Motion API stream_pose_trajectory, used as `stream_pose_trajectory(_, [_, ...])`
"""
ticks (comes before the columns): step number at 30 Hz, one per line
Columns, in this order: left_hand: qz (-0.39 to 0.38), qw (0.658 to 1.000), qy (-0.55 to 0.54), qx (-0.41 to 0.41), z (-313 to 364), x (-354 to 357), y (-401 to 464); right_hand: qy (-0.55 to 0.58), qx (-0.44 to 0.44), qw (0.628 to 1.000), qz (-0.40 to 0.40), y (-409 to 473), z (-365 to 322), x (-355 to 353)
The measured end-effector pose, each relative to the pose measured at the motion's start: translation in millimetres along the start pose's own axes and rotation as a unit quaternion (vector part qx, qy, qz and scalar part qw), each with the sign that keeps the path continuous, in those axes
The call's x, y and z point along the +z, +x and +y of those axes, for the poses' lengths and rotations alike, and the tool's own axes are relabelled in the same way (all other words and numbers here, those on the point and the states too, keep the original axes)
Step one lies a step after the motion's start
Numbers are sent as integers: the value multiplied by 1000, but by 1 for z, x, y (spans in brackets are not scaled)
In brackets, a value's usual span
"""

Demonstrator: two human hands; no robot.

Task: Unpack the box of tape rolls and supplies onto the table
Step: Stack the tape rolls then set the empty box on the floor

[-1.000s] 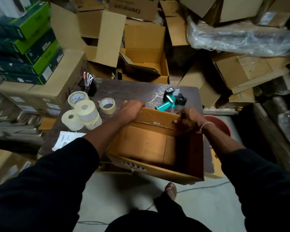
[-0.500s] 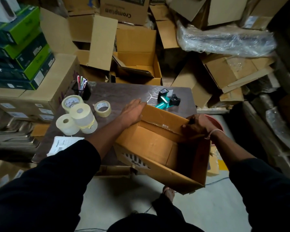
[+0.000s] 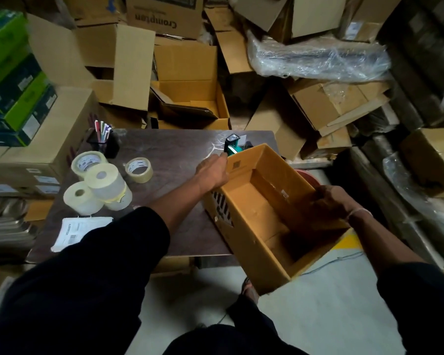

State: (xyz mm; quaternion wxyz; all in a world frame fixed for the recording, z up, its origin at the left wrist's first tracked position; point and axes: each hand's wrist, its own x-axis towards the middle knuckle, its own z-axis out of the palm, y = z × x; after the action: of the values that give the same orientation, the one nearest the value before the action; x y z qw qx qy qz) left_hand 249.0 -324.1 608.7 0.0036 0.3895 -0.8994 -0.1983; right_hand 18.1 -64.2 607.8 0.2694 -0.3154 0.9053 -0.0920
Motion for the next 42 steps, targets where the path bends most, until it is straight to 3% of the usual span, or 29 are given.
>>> stream_pose_trajectory(8, [-6,996,-91,-10,26,25,1,72,66,995,13,5,0,19])
stream_pose_trajectory(13, [17,996,-88,-29,42,36,7,90,50,995,-4,11,-20,16])
stream_pose_trajectory(17, [23,996,-72,-43,41,40,10,84,32,996,3,56,-5,19])
stream_pose_trajectory(23, [23,994,-101,-23,21,37,10,16,19,998,66,50,-59,-9])
stream_pose_trajectory(28, [45,991,-127,-12,2,29,-4,-4,-88,984,153,61,-109,-12])
stream_pose_trajectory(34, [63,987,-144,-36,-59,13,-7,-15,-281,951,130,58,-200,19])
stream_pose_trajectory(38, [39,987,-146,-53,-115,-1,-4,9,-339,931,136,65,-254,50])
stream_pose_trajectory(42, [14,991,-128,-32,-172,-12,8,34,-340,934,108,80,-301,84])
